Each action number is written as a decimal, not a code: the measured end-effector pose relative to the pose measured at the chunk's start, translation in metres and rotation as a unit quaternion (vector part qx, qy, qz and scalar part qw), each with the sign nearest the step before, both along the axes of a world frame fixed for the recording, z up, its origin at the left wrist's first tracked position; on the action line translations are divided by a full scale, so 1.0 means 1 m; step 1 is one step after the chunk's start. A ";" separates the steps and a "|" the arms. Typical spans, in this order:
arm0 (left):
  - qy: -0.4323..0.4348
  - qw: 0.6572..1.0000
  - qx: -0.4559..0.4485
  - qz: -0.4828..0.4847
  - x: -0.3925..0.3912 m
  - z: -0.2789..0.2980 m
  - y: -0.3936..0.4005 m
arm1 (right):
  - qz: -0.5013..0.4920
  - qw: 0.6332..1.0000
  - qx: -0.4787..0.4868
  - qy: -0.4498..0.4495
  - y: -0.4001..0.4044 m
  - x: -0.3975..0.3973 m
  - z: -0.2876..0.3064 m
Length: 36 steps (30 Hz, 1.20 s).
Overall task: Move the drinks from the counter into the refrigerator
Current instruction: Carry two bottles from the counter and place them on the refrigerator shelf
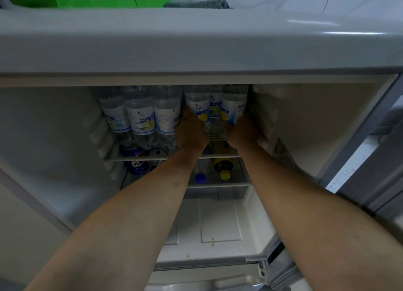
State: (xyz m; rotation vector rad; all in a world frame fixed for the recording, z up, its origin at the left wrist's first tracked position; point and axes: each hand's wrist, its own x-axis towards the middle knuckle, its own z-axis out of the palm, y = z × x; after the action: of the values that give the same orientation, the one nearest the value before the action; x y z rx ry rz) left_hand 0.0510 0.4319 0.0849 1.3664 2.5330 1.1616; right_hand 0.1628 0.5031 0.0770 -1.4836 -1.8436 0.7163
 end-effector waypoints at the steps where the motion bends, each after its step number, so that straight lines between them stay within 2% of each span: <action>1: -0.004 1.000 -0.001 -0.003 0.001 0.000 0.000 | -0.001 1.000 -0.001 0.000 0.000 0.000 0.000; 5: 0.005 0.999 -0.042 -0.019 0.002 -0.004 -0.003 | 0.000 1.000 0.002 -0.010 -0.002 0.001 0.000; 8: -0.032 0.997 -0.051 -0.047 0.002 -0.009 -0.010 | -0.005 1.000 -0.005 -0.001 -0.004 0.000 0.002; 13: -0.086 0.993 0.032 -0.079 0.012 -0.019 -0.035 | -0.004 0.997 -0.011 0.073 -0.012 0.001 -0.002; 17: -0.110 0.975 0.138 -0.137 0.017 -0.028 -0.069 | -0.037 0.995 0.033 0.091 -0.027 0.003 -0.008; 21: -0.120 0.953 0.249 -0.122 0.014 -0.053 -0.109 | -0.056 0.982 0.094 0.155 -0.055 0.006 -0.019; 25: -0.146 0.939 0.290 -0.117 0.009 -0.092 -0.141 | -0.078 0.975 0.093 0.187 -0.093 0.015 -0.042; 31: -0.178 0.942 0.250 -0.137 0.029 -0.134 -0.180 | -0.051 0.979 0.011 0.199 -0.171 0.046 -0.093; 36: -0.199 0.952 0.143 -0.181 0.049 -0.167 -0.213 | -0.094 0.973 -0.099 0.189 -0.237 0.093 -0.145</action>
State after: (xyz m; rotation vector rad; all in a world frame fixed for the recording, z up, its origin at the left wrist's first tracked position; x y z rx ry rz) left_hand 0.0998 0.2189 -0.0825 1.3956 1.8044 1.5711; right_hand 0.2554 0.2663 -0.0675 -1.4975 -1.3595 1.0315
